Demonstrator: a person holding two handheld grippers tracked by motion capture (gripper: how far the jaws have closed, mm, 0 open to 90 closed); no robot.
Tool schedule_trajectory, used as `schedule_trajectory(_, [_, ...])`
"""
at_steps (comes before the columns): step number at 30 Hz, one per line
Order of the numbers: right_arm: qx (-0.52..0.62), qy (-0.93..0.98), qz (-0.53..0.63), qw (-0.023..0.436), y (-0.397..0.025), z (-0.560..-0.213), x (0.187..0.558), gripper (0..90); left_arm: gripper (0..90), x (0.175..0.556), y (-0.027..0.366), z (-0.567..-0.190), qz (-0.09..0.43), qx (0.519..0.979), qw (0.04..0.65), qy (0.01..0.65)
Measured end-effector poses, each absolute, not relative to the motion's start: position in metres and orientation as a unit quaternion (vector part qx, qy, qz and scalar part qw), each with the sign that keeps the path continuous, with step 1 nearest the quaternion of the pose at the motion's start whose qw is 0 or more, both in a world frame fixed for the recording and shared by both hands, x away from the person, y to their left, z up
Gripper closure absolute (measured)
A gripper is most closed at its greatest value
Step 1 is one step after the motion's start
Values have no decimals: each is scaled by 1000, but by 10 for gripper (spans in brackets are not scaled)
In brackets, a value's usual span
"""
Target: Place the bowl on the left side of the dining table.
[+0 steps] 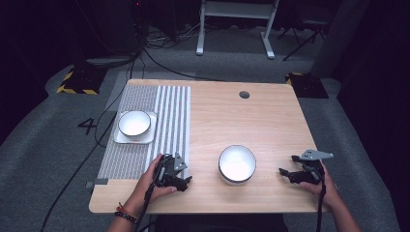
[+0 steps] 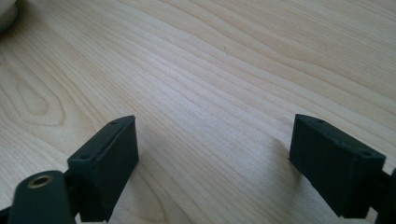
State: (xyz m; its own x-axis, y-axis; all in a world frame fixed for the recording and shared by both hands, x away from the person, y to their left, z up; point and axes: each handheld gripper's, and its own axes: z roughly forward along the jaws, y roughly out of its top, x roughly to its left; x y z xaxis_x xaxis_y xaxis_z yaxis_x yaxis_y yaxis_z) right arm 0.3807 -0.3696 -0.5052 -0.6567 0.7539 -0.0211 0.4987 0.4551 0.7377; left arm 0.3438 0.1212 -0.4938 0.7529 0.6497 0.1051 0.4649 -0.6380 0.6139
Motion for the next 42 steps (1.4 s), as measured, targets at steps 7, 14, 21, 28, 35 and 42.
schedule_trajectory(7, [375, 835, 363, 174, -369, -505, 380, 157, 154, 341, 136, -502, 141, 869, 329, 341])
schedule_trajectory(14, [373, 836, 363, 174, -370, -505, 380, 157, 154, 337, 143, -505, 129, 861, 345, 352])
schedule_trajectory(21, [373, 836, 364, 174, -370, -505, 380, 157, 154, 335, 145, -505, 129, 861, 341, 353])
schedule_trajectory(28, [374, 835, 364, 175, -370, -505, 380, 157, 154, 335, 145, -505, 129, 860, 342, 355])
schedule_trajectory(35, [375, 835, 363, 174, -370, -505, 380, 157, 153, 335, 145, -505, 128, 861, 341, 354])
schedule_trajectory(42, [374, 836, 363, 173, -370, -505, 380, 157, 153, 335, 145, -505, 129, 861, 341, 354])
